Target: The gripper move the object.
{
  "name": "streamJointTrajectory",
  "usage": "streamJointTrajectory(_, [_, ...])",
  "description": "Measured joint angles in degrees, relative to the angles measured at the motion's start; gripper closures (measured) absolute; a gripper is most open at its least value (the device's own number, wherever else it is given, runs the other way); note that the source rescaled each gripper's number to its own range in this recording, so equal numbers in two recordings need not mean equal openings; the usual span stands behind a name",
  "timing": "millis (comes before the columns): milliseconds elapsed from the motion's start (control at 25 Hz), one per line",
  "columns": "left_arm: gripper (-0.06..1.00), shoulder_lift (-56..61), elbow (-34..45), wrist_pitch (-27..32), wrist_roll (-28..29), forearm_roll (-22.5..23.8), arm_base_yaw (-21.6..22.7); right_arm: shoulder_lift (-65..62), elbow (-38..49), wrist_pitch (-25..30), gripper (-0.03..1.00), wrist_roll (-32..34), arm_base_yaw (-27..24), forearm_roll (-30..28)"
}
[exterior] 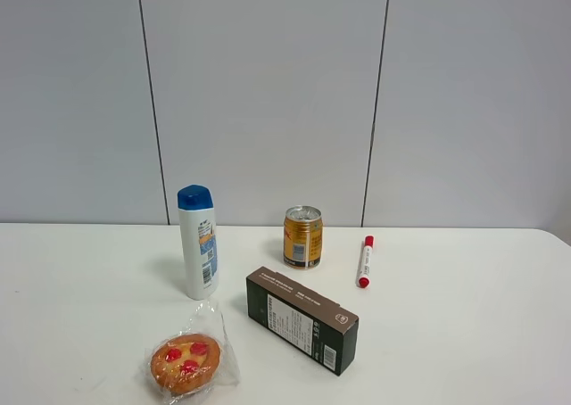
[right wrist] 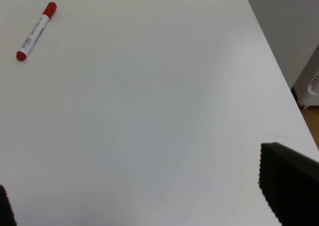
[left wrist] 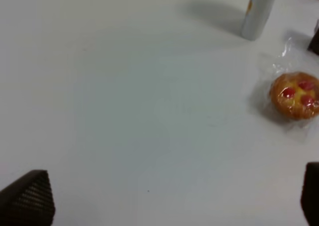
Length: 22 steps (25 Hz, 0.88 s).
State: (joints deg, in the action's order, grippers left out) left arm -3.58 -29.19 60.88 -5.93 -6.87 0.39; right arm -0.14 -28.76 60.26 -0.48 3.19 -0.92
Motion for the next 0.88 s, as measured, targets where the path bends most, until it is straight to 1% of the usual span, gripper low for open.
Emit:
streamJointTrajectory(320, [-0.06, 3.7, 0.0, -0.3, 0.1, -0.1, 0.0, 0.0, 0.0, 0.0, -0.03, 0.0, 0.0, 0.0])
streamJointTrajectory(880, [-0.06, 3.9, 0.0, -0.3, 0.1, -0.1, 0.0, 0.0, 0.0, 0.0, -0.03, 0.0, 0.0, 0.0])
